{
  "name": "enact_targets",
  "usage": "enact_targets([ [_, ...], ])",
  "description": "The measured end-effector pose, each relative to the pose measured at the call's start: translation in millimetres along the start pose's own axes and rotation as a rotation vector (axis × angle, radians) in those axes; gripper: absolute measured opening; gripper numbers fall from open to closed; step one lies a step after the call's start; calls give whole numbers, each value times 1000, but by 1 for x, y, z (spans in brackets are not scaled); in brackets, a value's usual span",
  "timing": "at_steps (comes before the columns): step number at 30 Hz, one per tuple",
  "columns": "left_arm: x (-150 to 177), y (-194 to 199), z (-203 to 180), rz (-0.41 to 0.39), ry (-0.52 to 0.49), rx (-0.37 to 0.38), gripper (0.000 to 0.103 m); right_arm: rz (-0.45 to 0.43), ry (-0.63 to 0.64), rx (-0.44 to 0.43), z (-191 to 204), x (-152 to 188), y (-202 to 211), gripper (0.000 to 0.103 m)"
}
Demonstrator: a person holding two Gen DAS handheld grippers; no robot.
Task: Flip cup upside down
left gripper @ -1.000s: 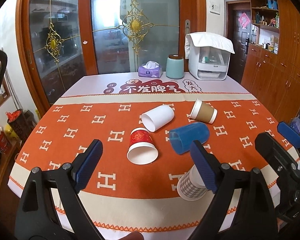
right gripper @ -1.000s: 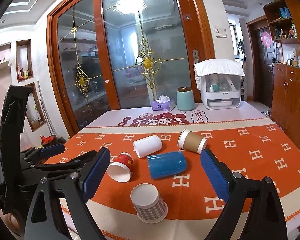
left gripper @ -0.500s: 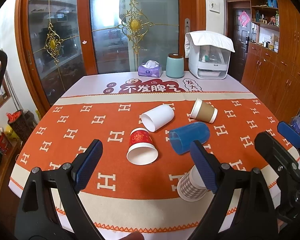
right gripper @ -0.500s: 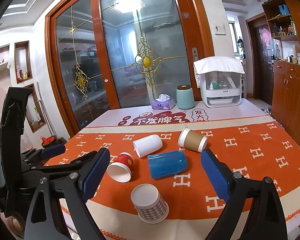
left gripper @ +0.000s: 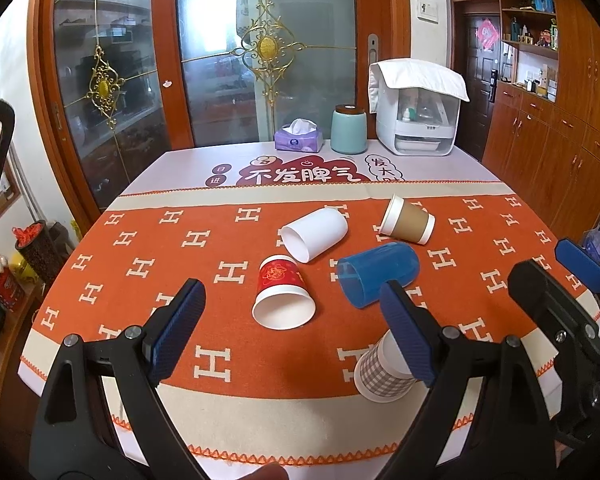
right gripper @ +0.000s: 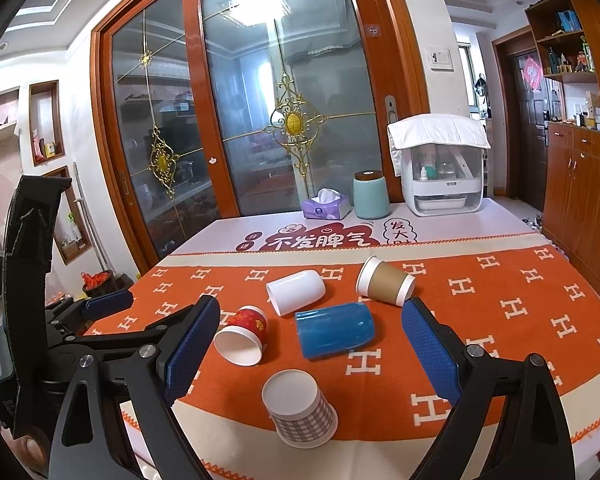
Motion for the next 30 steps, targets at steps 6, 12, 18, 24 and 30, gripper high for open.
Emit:
enact_targets([
  [6, 0, 0, 0, 1, -2, 0, 88, 2, 1, -3, 1, 0, -1, 93],
  [12, 1, -3, -1, 3, -7, -1, 88, 8, 6, -7, 1, 0, -4, 93],
  [18, 0, -2, -2, 2, -5, -1, 88, 9, 5, -7, 1, 1, -4, 93],
  [24, 1, -3, -2, 7, -7, 0, 88, 12, 4, -9, 0, 2, -5, 93],
  [30, 6, -5, -3, 12, -12, 3, 88, 11, 3, -7, 0, 3, -5, 93],
])
Point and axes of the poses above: each gripper's, at about its wrist camera, not at the fingertips, and y roughly against the way its jaws point, z to its left, x to its underside, the point moved 8 cm from there along -y, roughly the way its jaws point, and after that the axes turned 7 degrees about z, right-handed, at the moved point
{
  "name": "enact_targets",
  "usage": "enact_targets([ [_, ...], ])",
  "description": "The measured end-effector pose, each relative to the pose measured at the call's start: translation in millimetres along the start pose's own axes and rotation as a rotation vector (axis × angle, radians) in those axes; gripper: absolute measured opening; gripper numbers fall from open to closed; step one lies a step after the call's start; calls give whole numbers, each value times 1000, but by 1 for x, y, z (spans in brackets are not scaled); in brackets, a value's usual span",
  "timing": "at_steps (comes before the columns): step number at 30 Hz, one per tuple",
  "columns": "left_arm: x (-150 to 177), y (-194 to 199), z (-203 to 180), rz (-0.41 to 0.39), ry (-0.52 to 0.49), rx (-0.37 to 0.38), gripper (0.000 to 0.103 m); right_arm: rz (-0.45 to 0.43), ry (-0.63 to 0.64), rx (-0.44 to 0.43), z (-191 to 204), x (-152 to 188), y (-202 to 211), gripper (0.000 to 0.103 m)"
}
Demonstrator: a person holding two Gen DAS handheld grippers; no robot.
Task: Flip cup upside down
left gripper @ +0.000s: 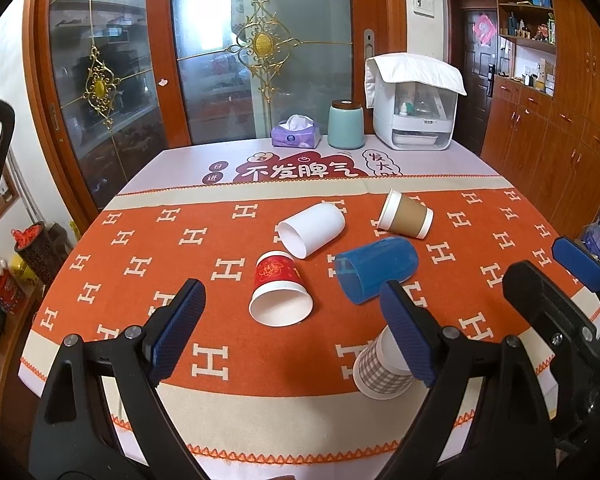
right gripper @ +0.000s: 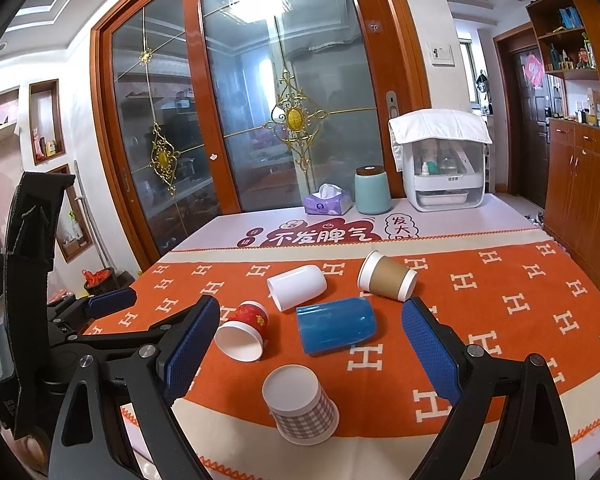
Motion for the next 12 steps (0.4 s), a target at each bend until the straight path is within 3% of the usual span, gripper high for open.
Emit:
enact_targets([
  [12, 3, -3, 0, 6, -2, 2, 88, 7, -3, -1, -1, 7, -3, 93],
])
Point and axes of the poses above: each gripper's, at about its wrist camera, not at the fingertips, and y roughly against the way its jaws point, z to its left, x to its underside, the point moved 8 cm from there along -y, roughly the way its jaws point, and after that the axes turned 7 degrees about z, right-handed, at the moved point
